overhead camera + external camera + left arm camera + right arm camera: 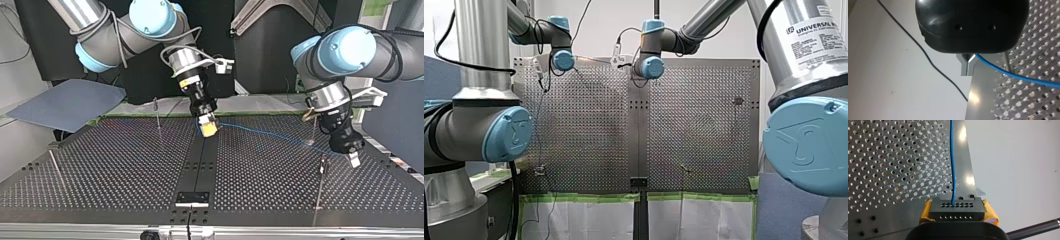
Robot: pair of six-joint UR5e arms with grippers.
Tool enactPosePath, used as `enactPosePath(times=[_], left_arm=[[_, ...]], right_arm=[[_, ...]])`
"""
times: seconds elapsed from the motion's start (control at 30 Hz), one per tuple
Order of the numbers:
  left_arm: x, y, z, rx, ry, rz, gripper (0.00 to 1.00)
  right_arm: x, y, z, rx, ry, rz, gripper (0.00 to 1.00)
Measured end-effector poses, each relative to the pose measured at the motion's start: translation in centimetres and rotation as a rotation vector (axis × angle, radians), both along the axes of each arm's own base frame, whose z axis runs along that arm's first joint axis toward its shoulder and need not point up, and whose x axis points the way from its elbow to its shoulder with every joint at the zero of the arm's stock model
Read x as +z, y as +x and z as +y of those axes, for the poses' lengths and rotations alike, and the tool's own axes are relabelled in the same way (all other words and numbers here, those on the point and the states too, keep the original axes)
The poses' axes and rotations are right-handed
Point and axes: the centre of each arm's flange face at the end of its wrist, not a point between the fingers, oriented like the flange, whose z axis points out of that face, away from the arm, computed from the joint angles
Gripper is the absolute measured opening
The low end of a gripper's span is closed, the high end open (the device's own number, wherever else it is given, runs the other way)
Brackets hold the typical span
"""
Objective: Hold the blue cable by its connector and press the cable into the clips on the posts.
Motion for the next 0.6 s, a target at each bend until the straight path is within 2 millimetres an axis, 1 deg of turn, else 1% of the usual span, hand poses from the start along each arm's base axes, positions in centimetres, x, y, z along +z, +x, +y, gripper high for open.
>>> enactPosePath(times=[0.2, 0.43, 0.6], left_arm=[[0.4, 0.5, 0.7, 0.015, -0.006, -0.007, 0.0], [0.1, 0.4, 1.3, 0.039, -0.018, 0.005, 0.0], [-0.1, 0.4, 1.5, 0.039, -0.019, 0.015, 0.0]], right_arm=[[0.2, 0.2, 0.3, 0.007, 0.001, 0.004, 0.0], [0.0, 0.3, 0.5, 0.01, 0.008, 0.011, 0.0], [0.0, 0.1, 0.2, 0.002, 0.01, 0.013, 0.0]])
